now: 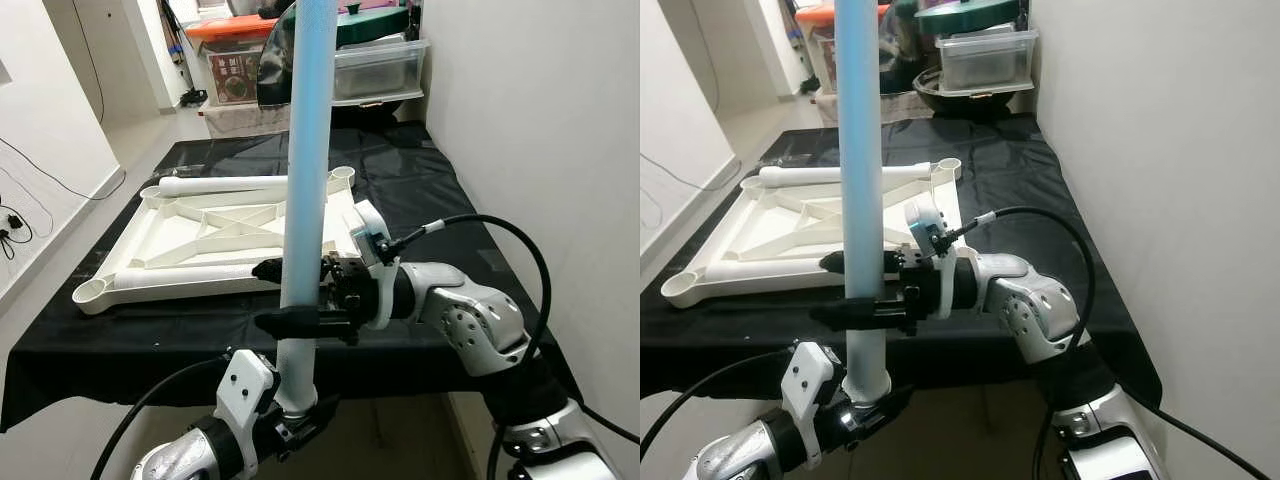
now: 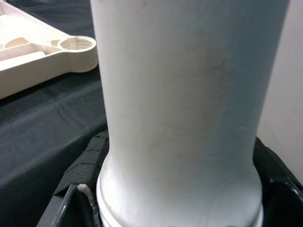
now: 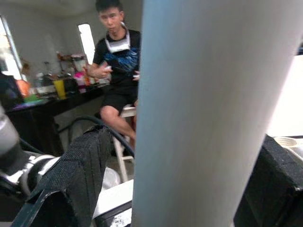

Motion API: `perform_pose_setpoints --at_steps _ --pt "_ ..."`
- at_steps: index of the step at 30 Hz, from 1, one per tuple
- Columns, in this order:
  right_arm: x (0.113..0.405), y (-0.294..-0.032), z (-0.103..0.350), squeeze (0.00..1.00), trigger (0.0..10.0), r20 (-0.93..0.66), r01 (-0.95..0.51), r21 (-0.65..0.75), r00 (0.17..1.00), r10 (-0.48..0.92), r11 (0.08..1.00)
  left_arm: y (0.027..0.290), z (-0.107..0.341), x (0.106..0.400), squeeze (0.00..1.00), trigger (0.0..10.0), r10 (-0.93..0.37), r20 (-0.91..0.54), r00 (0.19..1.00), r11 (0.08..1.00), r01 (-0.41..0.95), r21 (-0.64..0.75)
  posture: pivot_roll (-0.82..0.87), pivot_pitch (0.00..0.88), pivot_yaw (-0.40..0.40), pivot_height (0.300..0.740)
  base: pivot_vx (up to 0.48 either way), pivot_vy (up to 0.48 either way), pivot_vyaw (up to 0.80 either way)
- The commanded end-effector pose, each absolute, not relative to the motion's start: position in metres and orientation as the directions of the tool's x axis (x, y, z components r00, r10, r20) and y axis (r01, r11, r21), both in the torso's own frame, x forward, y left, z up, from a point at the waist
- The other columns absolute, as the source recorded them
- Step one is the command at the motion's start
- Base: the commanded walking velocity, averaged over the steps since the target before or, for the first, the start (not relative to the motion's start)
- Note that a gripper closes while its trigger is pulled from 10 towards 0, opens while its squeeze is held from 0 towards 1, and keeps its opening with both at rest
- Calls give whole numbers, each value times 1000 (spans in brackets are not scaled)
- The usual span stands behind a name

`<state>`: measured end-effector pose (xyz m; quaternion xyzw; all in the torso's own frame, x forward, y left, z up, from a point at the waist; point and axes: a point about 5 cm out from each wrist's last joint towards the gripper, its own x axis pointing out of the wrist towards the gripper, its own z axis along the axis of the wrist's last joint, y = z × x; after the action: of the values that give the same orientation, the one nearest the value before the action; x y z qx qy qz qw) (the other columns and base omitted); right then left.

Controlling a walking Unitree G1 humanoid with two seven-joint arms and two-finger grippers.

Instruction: Building children table

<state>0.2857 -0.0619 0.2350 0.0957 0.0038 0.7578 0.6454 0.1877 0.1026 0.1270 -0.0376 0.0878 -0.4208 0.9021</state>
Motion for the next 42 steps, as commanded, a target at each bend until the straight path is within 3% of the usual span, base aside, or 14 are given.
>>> perform_pose_setpoints --at_steps 1,25,38,39,42 --pt "285 -58 244 0 10000 156 -975 107 -177 972 -195 101 127 181 0 10000 -775 -136 617 632 758 -158 3 0 79 740 0 0 0" --pt "269 -58 236 0 10000 86 -942 127 -300 950 -309 93 125 170 0 10000 -810 -136 570 586 779 -224 4 0 79 740 0 0 0" --pt "263 -54 232 0 10000 76 -935 143 -317 945 -325 90 122 166 0 10000 -819 -142 556 574 786 -230 0 0 80 740 0 0 0" --pt "263 -54 232 0 8078 74 -934 145 -319 945 -327 90 122 166 0 10000 -819 -143 555 573 787 -229 0 0 80 740 0 0 0" --pt "262 -54 232 0 8078 73 -933 147 -321 944 -328 90 122 166 0 10000 -820 -143 555 573 787 -229 0 0 80 740 0 0 0"
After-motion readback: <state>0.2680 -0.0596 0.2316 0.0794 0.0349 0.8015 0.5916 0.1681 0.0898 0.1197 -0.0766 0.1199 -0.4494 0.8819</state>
